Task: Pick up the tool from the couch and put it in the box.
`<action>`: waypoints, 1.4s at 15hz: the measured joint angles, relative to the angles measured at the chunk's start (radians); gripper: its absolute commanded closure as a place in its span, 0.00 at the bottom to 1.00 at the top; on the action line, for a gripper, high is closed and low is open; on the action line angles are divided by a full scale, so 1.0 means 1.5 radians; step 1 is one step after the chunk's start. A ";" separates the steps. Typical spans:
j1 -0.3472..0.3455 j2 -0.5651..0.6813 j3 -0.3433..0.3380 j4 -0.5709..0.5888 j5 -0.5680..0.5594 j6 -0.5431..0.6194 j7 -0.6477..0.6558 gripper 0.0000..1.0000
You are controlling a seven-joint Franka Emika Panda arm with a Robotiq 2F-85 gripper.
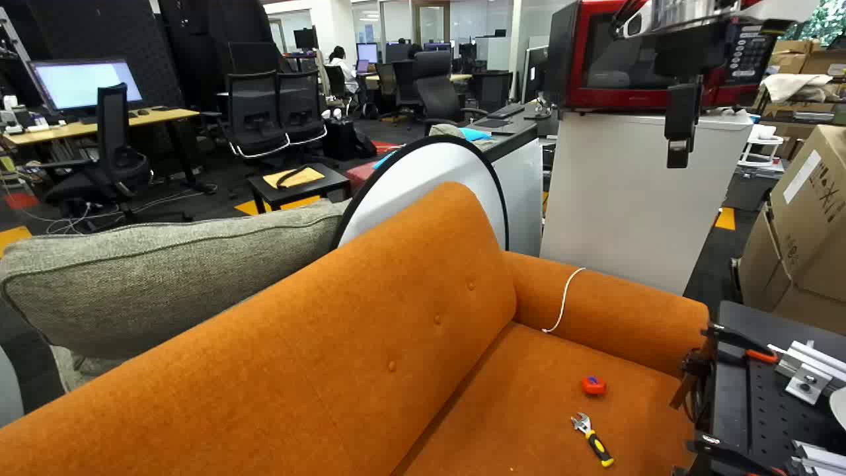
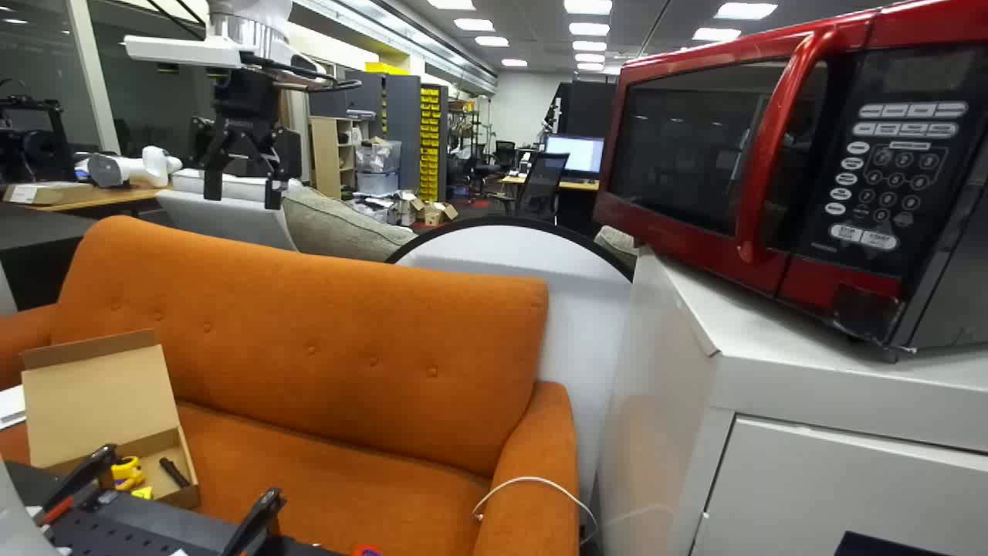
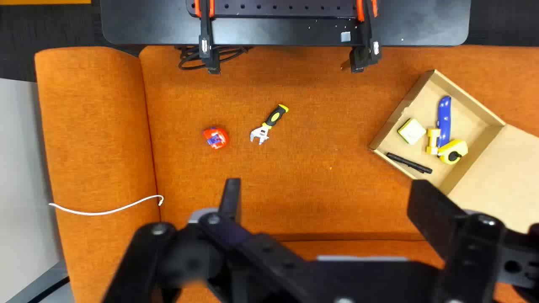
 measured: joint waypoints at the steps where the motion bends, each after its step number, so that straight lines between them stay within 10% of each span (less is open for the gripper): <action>1: 0.000 0.000 0.000 0.000 0.000 0.000 0.000 0.00; 21: 0.013 0.052 0.015 -0.020 0.048 0.053 -0.009 0.00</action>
